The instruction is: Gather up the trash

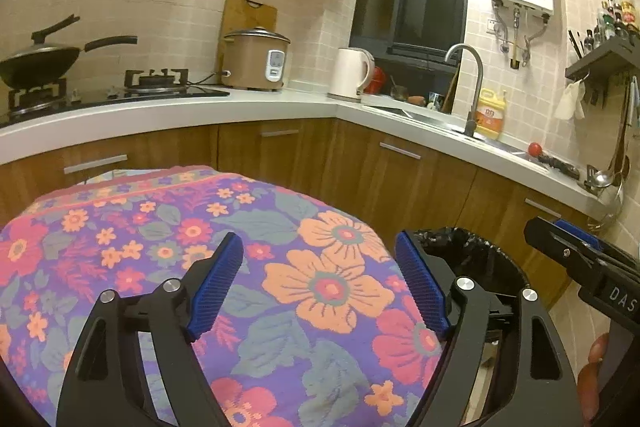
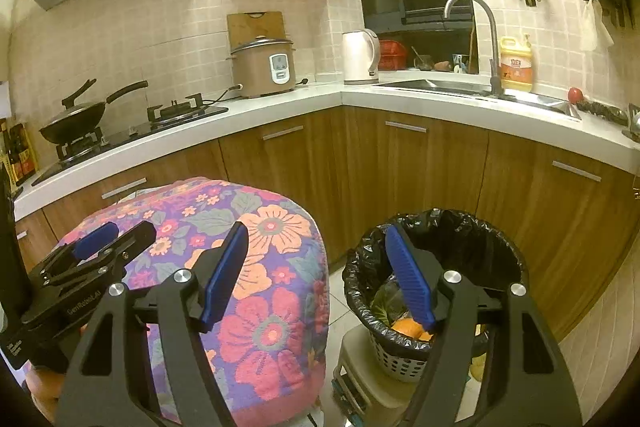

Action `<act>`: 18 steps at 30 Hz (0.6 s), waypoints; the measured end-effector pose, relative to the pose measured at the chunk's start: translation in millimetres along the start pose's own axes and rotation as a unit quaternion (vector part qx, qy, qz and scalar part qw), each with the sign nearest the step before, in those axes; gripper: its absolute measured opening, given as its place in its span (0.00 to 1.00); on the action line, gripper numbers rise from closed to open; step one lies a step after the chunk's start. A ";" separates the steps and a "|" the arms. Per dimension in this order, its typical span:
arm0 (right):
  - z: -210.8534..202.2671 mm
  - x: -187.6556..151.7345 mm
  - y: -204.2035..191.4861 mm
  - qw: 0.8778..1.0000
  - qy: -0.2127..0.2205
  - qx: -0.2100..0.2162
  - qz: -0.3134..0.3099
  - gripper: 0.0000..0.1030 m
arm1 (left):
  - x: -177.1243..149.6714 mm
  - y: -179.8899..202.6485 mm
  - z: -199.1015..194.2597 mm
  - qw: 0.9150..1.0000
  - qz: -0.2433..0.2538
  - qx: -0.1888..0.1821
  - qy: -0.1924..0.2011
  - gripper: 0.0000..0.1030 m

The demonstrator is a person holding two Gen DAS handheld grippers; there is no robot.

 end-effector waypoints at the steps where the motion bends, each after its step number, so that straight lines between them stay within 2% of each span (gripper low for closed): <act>1: 1.0 -1.4 -0.6 1.000 -0.002 -0.004 -0.003 0.66 | -0.8 0.9 0.1 1.000 0.004 0.004 0.000 0.77; 8: 6.2 -6.0 -1.7 1.000 -0.007 -0.017 -0.015 0.67 | -2.0 3.6 -0.2 1.000 0.021 0.019 0.002 0.80; 18: 5.4 -3.9 -0.4 0.999 -0.007 -0.028 -0.022 0.67 | -3.8 7.8 0.6 0.999 0.029 0.021 -0.001 0.80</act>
Point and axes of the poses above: each gripper's, at about its wrist camera, not at the fingertips, and z roughly the way its jaws point, y to its right, x to its top, the point moved 10 cm from there along z, roughly the way its jaws point, and after that the axes turned 1 degree about -x, right-handed, at the moved point
